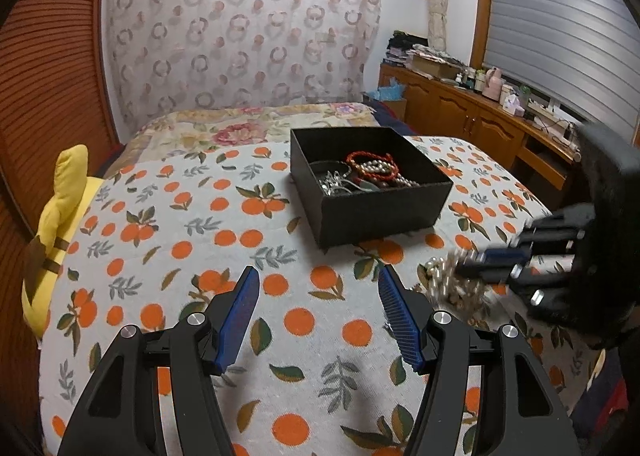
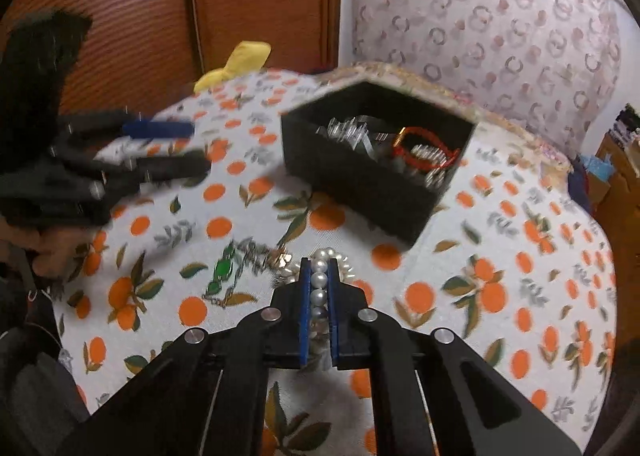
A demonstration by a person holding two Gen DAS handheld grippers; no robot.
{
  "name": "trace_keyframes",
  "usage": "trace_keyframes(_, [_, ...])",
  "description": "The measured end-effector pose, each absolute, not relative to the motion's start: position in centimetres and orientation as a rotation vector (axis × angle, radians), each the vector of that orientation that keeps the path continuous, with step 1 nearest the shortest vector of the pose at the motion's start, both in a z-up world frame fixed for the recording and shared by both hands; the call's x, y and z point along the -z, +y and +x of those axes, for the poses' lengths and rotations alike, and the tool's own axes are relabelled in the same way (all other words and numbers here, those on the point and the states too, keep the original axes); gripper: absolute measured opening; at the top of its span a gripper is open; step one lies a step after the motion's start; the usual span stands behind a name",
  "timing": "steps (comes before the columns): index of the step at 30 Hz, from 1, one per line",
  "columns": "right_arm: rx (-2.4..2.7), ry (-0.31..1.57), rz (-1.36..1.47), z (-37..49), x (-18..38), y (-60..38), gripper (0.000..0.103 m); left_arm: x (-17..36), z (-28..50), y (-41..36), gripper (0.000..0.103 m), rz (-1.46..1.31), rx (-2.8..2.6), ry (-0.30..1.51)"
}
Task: Organize jewelry
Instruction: 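Grasp and lift the white pearl necklace with the right tool, then grasp and lift the silver chain with green pendant with the left tool while the right tool holds the pearls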
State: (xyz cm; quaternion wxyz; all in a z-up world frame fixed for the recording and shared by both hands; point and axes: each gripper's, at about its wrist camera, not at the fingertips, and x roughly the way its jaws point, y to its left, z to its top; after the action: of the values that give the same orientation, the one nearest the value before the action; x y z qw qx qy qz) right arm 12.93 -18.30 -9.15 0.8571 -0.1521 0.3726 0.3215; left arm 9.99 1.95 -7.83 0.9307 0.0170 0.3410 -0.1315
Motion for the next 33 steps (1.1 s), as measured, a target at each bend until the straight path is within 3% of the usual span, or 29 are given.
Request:
trace_keyframes(13, [-0.68,0.664,-0.214,13.0,2.4,-21.6,0.008,8.9,9.1,0.5,0.062,0.041,0.312,0.737])
trace_keyframes(30, [-0.653,0.682,-0.181,12.2,3.8,-23.4,0.008,10.2,7.7,-2.4,0.062,0.094,0.382,0.808])
trace_keyframes(33, [-0.649,0.69,-0.174,12.3,4.2,-23.6,0.009,10.5,8.1,-3.0,0.054,0.096,0.386,0.822])
